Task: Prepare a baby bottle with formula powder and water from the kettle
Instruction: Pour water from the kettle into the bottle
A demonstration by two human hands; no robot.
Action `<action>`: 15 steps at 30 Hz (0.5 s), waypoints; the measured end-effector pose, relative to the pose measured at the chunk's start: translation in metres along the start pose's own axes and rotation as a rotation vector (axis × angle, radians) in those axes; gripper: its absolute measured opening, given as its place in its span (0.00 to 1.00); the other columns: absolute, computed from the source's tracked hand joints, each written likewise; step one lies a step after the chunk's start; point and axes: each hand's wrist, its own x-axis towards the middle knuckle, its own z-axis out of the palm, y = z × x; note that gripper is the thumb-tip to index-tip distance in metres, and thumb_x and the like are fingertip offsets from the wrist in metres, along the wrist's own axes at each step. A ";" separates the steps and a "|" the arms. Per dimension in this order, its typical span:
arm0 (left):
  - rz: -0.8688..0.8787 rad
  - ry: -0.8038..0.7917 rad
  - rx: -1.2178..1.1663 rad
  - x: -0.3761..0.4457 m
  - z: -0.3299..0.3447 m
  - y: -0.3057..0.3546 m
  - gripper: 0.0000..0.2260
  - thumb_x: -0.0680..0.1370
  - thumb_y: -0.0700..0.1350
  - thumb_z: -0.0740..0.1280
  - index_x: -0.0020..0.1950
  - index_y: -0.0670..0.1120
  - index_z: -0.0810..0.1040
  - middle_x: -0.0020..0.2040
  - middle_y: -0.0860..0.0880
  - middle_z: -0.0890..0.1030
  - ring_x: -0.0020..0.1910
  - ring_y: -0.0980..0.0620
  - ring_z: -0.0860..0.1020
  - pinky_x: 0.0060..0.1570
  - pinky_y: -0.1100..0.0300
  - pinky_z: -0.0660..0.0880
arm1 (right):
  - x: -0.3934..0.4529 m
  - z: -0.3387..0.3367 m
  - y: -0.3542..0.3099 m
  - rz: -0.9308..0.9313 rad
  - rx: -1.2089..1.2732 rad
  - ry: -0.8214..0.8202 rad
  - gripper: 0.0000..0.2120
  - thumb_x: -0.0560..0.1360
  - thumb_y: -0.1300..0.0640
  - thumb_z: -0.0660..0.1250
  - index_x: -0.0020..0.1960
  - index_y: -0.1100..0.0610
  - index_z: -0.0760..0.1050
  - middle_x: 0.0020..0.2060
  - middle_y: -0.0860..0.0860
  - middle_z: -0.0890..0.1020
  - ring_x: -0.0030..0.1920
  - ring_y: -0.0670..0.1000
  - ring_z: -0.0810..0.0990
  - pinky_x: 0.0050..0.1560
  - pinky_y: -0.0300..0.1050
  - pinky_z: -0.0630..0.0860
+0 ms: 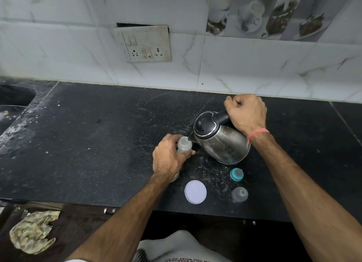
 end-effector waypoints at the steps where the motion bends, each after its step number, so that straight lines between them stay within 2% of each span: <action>1: -0.001 -0.001 -0.002 0.000 0.000 0.000 0.25 0.69 0.65 0.86 0.62 0.59 0.87 0.55 0.59 0.83 0.55 0.56 0.84 0.56 0.50 0.82 | 0.000 0.000 0.000 0.000 0.001 0.001 0.27 0.79 0.47 0.69 0.28 0.60 0.68 0.21 0.49 0.68 0.26 0.53 0.70 0.48 0.54 0.81; 6: -0.001 -0.007 0.002 0.001 0.001 -0.001 0.25 0.70 0.65 0.86 0.63 0.59 0.87 0.56 0.59 0.83 0.55 0.56 0.84 0.55 0.51 0.81 | -0.001 0.001 0.001 0.007 0.001 -0.007 0.26 0.79 0.46 0.68 0.29 0.61 0.70 0.21 0.49 0.69 0.28 0.57 0.72 0.49 0.56 0.82; 15: 0.004 0.003 -0.002 0.003 0.002 -0.003 0.25 0.70 0.65 0.86 0.63 0.59 0.86 0.56 0.60 0.83 0.54 0.57 0.83 0.55 0.51 0.82 | -0.002 -0.003 -0.004 0.006 -0.006 -0.010 0.26 0.79 0.47 0.69 0.28 0.60 0.68 0.21 0.49 0.67 0.26 0.54 0.70 0.46 0.53 0.79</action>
